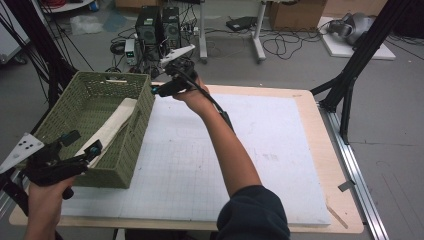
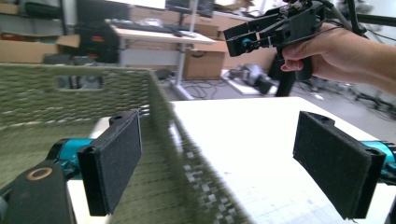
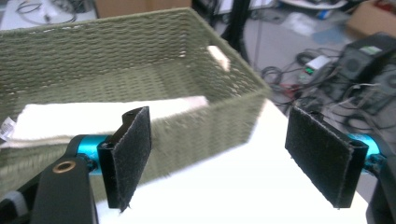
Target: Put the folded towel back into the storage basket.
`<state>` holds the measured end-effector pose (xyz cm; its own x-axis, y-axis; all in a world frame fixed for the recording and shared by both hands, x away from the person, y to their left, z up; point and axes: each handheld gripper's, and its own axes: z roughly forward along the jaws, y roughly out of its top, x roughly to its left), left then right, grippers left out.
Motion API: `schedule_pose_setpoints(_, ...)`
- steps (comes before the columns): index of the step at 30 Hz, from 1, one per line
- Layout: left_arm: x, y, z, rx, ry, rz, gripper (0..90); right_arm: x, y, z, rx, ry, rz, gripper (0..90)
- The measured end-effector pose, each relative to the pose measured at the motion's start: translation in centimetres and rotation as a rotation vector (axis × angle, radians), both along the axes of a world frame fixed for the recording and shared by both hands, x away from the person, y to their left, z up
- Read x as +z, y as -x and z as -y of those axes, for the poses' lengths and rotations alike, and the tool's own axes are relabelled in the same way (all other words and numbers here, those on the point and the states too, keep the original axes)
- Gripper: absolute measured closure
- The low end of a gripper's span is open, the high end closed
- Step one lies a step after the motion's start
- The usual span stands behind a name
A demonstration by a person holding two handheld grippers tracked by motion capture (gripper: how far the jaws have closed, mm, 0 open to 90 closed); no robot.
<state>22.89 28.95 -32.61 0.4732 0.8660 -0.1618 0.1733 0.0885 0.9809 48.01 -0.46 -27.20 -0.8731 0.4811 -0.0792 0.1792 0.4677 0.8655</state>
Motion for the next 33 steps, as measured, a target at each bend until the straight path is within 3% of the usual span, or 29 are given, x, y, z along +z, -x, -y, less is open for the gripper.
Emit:
schedule_pose_setpoints(5, 0.4, -0.4, 1.9, -0.069, -0.017, 0.006, 16.2, 0.5, 1.5, 4.4, -0.053, -0.017, 0.016, 18.9)
schedule_pose_setpoints(9, 0.3, -1.0, 3.6, -0.118, -0.008, -0.009, 16.2, 0.5, 3.1, 7.5, -0.083, -0.058, -0.001, 18.6)
schedule_pose_setpoints(13, 0.1, -1.5, 5.1, -0.164, -0.016, -0.021, 16.2, 0.1, 4.5, 9.8, -0.103, -0.027, 0.001, 18.5)
schedule_pose_setpoints(19, 0.2, -2.0, 6.9, -0.222, -0.013, -0.005, 16.5, -0.6, 7.4, 13.9, -0.168, -0.058, 0.007, 17.1)
schedule_pose_setpoints(27, -0.4, -2.7, 9.4, -0.280, -0.031, -0.032, 19.3, -3.0, 12.3, 20.1, -0.301, -0.084, 0.036, 17.2)
schedule_pose_setpoints(33, -1.3, -2.9, 11.1, -0.335, -0.025, -0.023, 18.3, -5.4, 15.4, 24.1, -0.394, -0.083, 0.058, 17.1)
